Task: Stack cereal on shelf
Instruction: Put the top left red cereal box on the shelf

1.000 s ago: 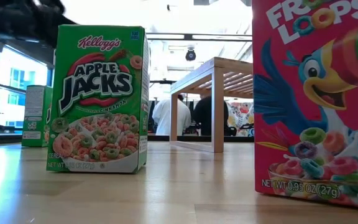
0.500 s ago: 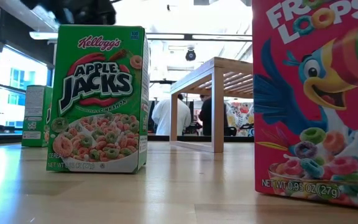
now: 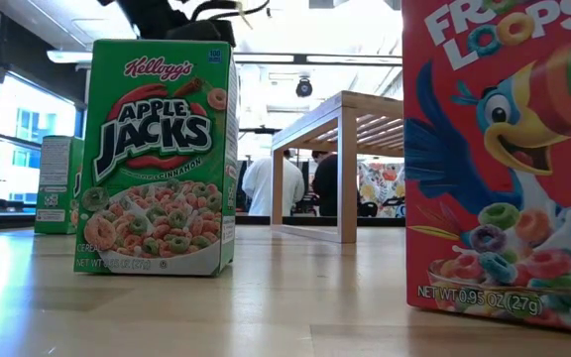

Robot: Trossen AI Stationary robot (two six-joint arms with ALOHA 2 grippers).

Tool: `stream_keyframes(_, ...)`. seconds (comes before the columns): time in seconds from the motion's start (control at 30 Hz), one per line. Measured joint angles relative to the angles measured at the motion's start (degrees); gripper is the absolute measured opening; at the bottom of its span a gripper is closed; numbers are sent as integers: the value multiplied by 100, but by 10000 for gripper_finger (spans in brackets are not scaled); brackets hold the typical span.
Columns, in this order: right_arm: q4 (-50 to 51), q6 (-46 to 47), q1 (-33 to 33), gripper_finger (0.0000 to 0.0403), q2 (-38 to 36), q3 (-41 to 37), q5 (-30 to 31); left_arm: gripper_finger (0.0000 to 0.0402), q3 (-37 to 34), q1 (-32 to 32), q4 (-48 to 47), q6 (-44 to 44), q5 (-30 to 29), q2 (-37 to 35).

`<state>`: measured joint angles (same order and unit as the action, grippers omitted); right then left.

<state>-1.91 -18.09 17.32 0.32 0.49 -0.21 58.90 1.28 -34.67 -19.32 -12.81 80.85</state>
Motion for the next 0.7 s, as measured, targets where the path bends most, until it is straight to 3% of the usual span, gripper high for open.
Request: stream_keyframes(0.7,0,0,0,0,0,1,0,247,35,-291,-792,-121,-256,584)
